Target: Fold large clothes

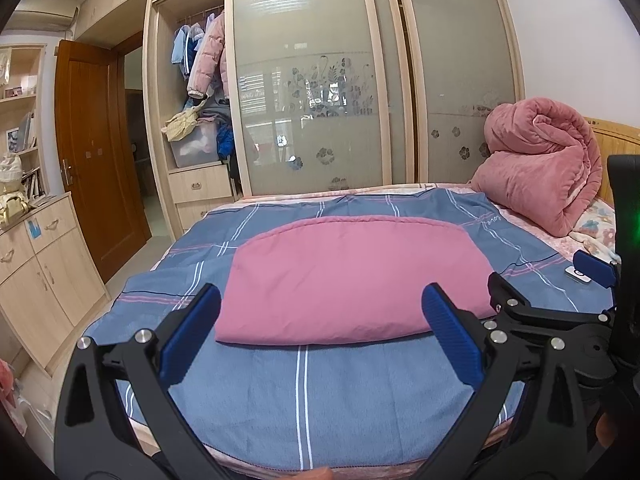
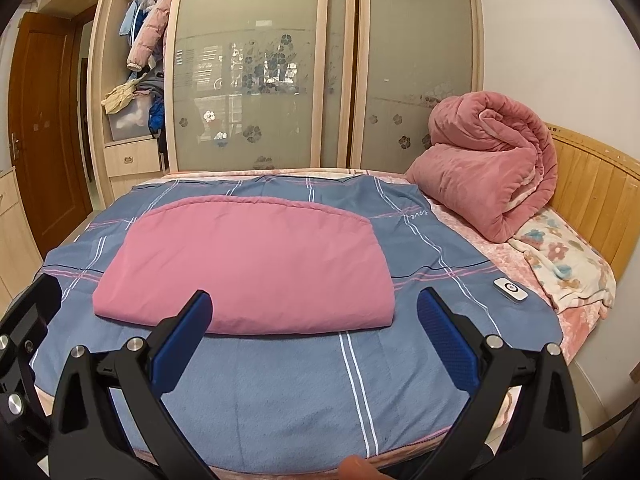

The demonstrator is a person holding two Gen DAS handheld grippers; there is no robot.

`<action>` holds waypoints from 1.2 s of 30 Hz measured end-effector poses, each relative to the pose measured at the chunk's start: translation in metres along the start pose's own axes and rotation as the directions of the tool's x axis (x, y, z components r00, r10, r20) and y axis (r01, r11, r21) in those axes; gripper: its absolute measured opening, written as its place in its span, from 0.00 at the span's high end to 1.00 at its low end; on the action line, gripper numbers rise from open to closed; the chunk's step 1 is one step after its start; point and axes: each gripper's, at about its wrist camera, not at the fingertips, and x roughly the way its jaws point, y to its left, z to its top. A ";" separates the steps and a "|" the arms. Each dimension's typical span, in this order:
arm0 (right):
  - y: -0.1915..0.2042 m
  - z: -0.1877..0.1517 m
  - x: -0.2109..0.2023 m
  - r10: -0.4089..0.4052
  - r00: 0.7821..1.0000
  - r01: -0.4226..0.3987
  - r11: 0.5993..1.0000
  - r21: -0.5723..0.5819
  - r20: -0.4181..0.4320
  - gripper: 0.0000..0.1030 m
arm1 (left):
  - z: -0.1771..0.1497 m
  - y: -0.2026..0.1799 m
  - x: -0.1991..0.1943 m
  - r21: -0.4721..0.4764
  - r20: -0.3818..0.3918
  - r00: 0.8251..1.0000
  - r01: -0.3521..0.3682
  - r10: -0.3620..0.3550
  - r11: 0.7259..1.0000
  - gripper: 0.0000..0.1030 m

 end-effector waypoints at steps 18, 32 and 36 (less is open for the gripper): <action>-0.001 -0.003 0.005 0.013 1.000 -0.013 1.000 0.007 -0.023 0.01 | -0.002 -0.002 0.004 0.000 -0.012 1.000 -0.004 0.004 1.000 0.02; 0.000 -0.005 0.009 0.002 1.000 -0.002 1.000 -0.002 -0.030 0.01 | -0.008 -0.010 0.013 0.018 -0.027 0.999 -0.027 0.027 0.999 0.02; -0.002 -0.006 0.011 -0.001 0.999 0.001 1.000 0.000 -0.032 0.01 | -0.010 -0.009 0.015 0.014 -0.033 0.999 -0.013 0.013 1.000 0.02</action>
